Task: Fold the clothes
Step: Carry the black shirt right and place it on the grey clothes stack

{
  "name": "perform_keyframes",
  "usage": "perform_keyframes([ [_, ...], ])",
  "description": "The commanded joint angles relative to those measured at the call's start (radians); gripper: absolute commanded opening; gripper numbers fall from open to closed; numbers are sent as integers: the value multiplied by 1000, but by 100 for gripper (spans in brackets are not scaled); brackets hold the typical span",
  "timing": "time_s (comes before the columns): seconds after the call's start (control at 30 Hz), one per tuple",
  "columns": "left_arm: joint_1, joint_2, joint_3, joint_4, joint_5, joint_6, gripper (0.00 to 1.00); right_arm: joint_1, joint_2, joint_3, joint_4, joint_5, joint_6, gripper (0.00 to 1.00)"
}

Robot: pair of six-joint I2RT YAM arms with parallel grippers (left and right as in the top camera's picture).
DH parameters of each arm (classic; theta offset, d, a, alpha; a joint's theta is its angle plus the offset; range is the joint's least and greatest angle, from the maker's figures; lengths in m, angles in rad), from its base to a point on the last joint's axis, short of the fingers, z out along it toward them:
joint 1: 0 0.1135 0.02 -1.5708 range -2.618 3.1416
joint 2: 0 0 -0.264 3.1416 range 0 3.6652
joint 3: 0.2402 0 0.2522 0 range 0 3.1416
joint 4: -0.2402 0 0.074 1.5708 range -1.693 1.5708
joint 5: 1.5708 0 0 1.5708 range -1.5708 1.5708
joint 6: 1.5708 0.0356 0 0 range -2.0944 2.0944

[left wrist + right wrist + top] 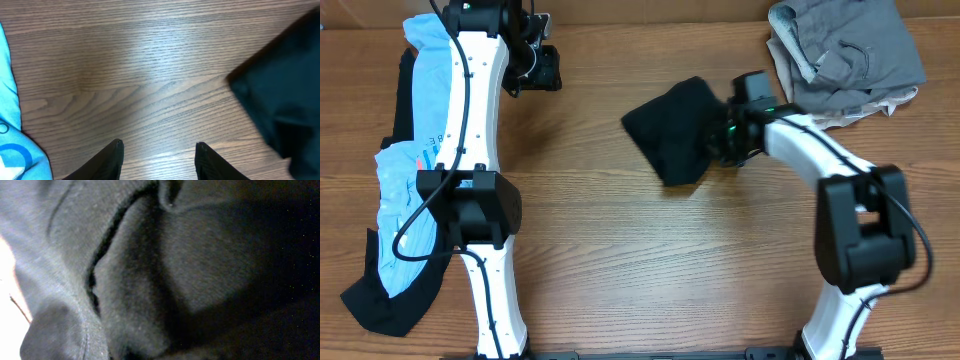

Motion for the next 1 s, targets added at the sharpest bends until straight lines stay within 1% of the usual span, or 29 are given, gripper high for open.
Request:
perform_keyframes([
  [0.0, 10, 1, -10, 7, -13, 15, 49, -54, -183, 33, 2, -45, -136, 4],
  [0.1, 10, 1, -10, 9, -13, 14, 49, -90, -252, 52, -6, -45, -138, 4],
  [0.27, 10, 1, -10, 9, -13, 15, 49, -132, -334, 124, -26, -18, -192, 4],
  [0.33, 10, 1, -9, 9, -13, 15, 49, -156, -351, 172, -42, 18, -206, 4],
  [0.43, 10, 1, -10, 9, -13, 14, 49, -197, -356, 246, -43, 31, -267, 4],
  [0.5, 10, 1, -10, 9, -13, 14, 48, -230, -356, 286, -31, 82, -266, 4],
  [0.67, 10, 1, -10, 10, -13, 14, 48, -326, -350, 299, 111, 148, -261, 4],
  [0.83, 10, 1, -10, 11, -13, 12, 48, -399, -292, 299, 273, 146, -258, 4],
  [0.97, 10, 1, -10, 10, -13, 12, 45, -427, -225, 299, 371, 109, -258, 4],
])
